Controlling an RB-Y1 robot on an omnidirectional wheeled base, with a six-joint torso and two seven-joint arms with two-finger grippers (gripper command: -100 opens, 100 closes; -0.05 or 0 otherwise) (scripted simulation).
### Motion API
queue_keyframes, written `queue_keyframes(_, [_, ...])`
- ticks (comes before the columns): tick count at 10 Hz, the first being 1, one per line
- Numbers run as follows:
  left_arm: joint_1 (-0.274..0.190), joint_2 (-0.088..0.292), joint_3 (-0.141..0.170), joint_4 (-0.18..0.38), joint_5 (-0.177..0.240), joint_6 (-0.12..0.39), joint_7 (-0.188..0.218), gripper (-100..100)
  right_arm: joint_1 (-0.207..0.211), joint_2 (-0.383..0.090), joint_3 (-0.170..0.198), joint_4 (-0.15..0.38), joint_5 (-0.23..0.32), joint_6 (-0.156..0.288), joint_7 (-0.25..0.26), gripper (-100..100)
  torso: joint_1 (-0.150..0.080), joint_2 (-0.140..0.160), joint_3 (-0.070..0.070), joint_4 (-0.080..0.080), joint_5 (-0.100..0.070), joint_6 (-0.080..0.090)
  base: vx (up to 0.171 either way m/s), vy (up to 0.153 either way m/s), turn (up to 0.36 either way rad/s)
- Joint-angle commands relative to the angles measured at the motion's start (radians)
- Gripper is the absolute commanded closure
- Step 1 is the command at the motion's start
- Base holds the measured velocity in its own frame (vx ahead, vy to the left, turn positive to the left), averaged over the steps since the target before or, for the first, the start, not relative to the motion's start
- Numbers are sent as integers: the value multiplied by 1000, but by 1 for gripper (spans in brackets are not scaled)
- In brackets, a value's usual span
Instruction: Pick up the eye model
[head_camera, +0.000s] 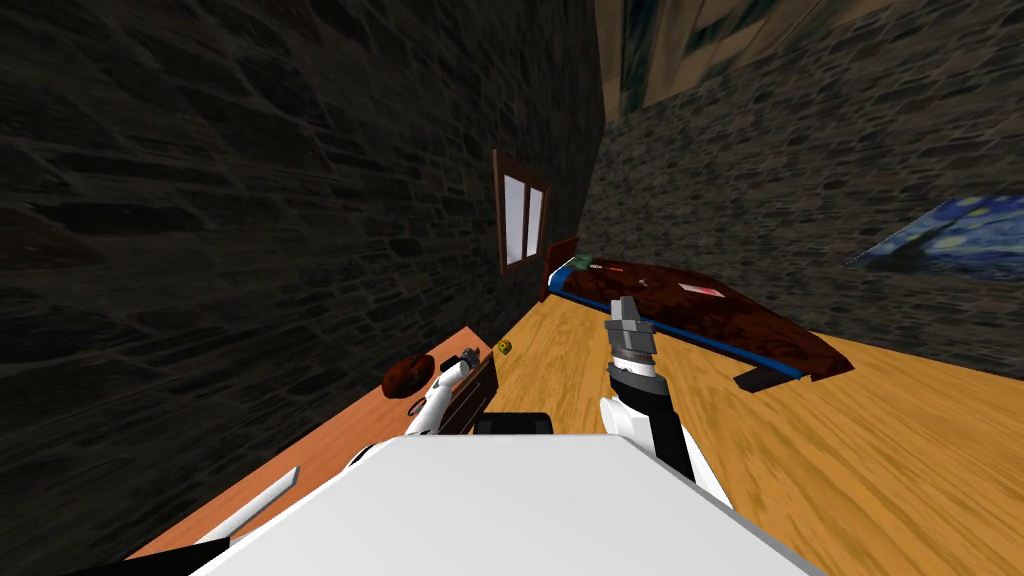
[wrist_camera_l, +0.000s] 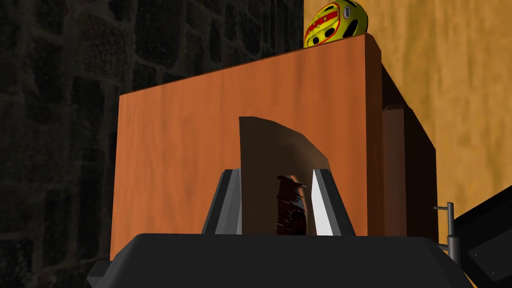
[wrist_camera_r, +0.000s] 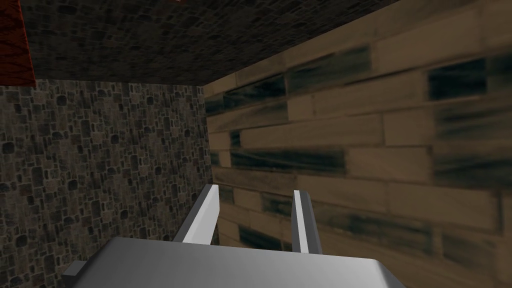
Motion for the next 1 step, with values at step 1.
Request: queue_keyframes(1, [0,0,0,0,0,0,0,0,0,0,0,0,0,0,0,0,0,0,0,0,0,0,0,0,0])
